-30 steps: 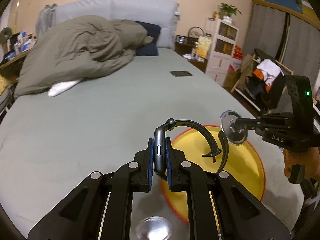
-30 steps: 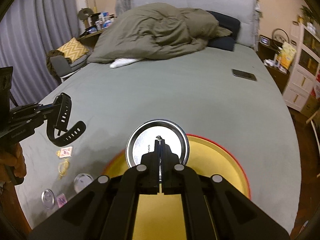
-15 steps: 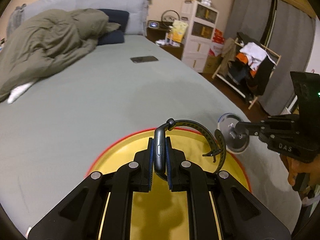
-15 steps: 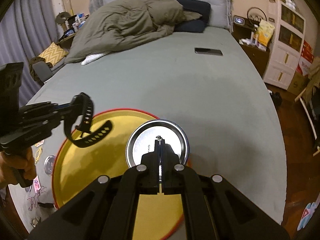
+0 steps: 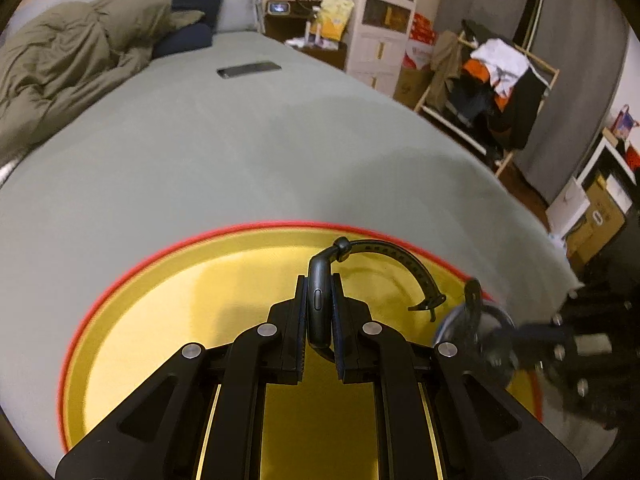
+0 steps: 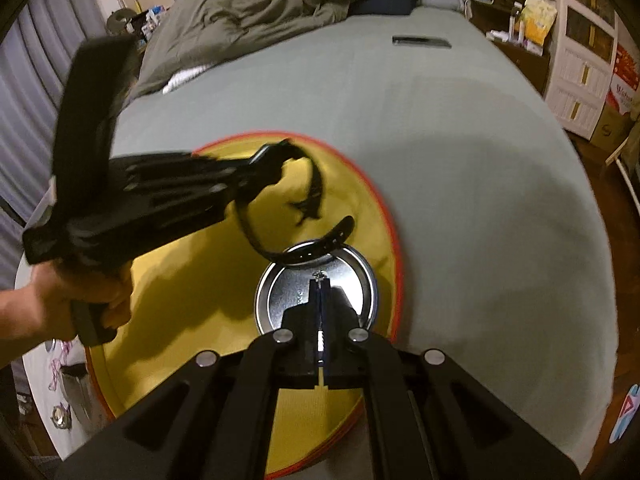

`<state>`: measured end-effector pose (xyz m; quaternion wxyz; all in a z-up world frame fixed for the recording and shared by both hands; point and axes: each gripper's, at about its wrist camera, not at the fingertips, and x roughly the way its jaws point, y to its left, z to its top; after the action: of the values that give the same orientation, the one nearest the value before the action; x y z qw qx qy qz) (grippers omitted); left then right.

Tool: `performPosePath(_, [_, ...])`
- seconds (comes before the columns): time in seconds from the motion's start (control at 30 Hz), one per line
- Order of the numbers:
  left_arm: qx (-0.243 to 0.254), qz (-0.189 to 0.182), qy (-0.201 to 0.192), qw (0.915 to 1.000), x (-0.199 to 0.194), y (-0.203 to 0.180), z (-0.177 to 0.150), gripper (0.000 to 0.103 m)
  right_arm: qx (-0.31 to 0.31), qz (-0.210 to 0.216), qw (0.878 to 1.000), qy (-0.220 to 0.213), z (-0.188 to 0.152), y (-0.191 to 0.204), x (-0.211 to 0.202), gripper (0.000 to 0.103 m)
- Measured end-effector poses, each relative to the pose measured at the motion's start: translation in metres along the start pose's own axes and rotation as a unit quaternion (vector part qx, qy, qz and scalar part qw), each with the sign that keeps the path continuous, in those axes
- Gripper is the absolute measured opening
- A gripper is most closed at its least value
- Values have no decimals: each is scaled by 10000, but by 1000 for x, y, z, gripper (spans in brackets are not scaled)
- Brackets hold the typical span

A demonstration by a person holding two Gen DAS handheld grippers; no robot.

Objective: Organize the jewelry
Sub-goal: 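Open the left tool to drop the smartwatch while the right tool releases the badge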

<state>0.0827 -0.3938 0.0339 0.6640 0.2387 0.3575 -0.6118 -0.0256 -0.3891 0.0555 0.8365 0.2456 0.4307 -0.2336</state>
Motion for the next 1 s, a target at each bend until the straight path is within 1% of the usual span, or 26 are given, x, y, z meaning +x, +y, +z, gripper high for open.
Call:
performPosePath(0.13, [67, 55, 173, 9998, 20, -1, -7, 10, 12, -7, 9998, 193, -12, -1, 13, 2])
performPosePath(0.23, [102, 88, 124, 9998, 23, -3, -7, 10, 49, -23, 9996, 261, -16, -4, 19, 2])
performPosePath(0.37, [194, 138, 102, 9997, 25, -7, -7, 10, 23, -77, 9997, 224, -15, -3, 19, 2])
performPosePath(0.57, [304, 199, 97, 9993, 23, -9, -6, 12, -13, -129, 9998, 155, -23, 5, 17, 2])
performPosePath(0.63, [333, 178, 83, 9993, 22, -9, -6, 18, -18, -154, 9998, 135, -24, 5, 17, 2])
performPosePath(0.67, [341, 150, 79, 9993, 21, -10, -7, 25, -16, -161, 9998, 129, -24, 6, 17, 2])
performPosePath(0.7, [372, 103, 75, 9992, 21, -12, -7, 28, 0, -167, 9998, 118, -25, 6, 17, 2])
performPosePath(0.77, [424, 88, 61, 9990, 19, -16, -8, 39, 38, -155, 9998, 99, -26, 6, 16, 2])
performPosePath(0.87, [394, 59, -7, 9992, 16, -18, -7, 47, 72, -137, 9998, 84, -28, 6, 15, 3])
performPosePath(0.9, [367, 57, -33, 9993, 14, -18, -7, 48, 66, -129, 9999, 81, -25, 5, 16, 7])
performPosePath(0.93, [356, 61, -41, 9993, 13, -18, -7, 52, 59, -113, 9999, 59, -26, 5, 15, 23])
performPosePath(0.97, [345, 79, -53, 9994, 12, -17, -7, 56, 28, -56, 10000, -7, -26, 7, 12, 42])
performPosePath(1.0, [347, 87, -59, 9993, 11, -18, -7, 57, -11, 31, 10000, -44, -25, 9, 11, 49])
